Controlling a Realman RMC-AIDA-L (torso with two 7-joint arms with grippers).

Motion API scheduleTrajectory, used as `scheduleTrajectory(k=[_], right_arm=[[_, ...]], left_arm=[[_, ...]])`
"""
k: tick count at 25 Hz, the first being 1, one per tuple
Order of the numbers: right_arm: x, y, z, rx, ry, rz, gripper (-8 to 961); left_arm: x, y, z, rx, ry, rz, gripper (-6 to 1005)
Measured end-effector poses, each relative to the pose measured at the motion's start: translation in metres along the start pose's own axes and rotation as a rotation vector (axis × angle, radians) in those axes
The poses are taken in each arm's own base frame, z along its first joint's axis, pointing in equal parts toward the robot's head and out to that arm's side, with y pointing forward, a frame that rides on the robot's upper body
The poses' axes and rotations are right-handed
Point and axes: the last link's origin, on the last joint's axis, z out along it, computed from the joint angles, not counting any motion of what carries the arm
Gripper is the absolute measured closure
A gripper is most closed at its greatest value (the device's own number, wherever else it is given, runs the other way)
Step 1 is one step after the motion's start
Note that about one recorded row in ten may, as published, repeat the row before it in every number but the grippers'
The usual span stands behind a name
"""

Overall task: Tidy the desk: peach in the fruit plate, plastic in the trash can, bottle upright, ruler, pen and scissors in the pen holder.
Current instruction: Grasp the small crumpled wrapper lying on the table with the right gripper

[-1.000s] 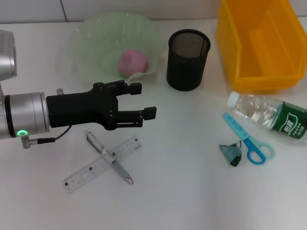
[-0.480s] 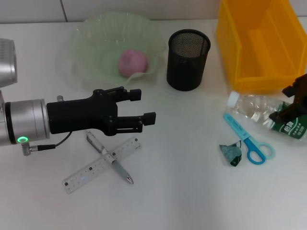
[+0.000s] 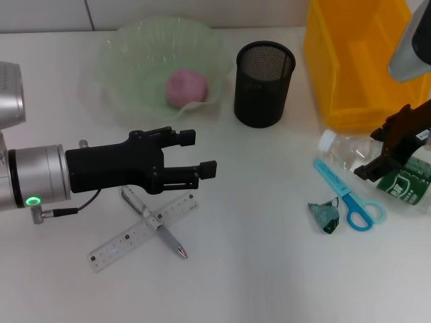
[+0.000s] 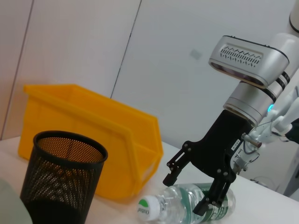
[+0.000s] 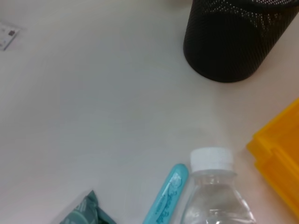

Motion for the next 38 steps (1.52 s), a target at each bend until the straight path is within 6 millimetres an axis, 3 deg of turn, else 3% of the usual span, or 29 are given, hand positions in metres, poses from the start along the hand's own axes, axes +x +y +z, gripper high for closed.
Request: scheduleTrajectory(k=[14,22,25,32,38], right_arm=[[-0.008,0.001,0.001,0.001,-0.019,-0.018,107],[-0.010,0.015,-0.033,-0.011,-0.135,-0.042,106],[-0.010,0.022,-0.036,-0.042,-0.134,-0.062,106],[-0.013,0.051,-0.013,-0.159,-0.026,-0.186,106],[-0.014,0.057,0.000,-0.191,-0.002,-0.222,106]], left_arm=[[-0.001,-0.001,0.003,0.008,-0.009,0.002,152],[-0.001,-0.001,0.001,0.007,-0.004,-0.004,152],[-0.002,-0.001,0.001,0.006,-0.005,-0.005,151],[-0.002,0.000,0.001,0.004,-0.008,-0.005,151],[-0.003,0.000,0.001,0.002,-0.009,-0.004,151]])
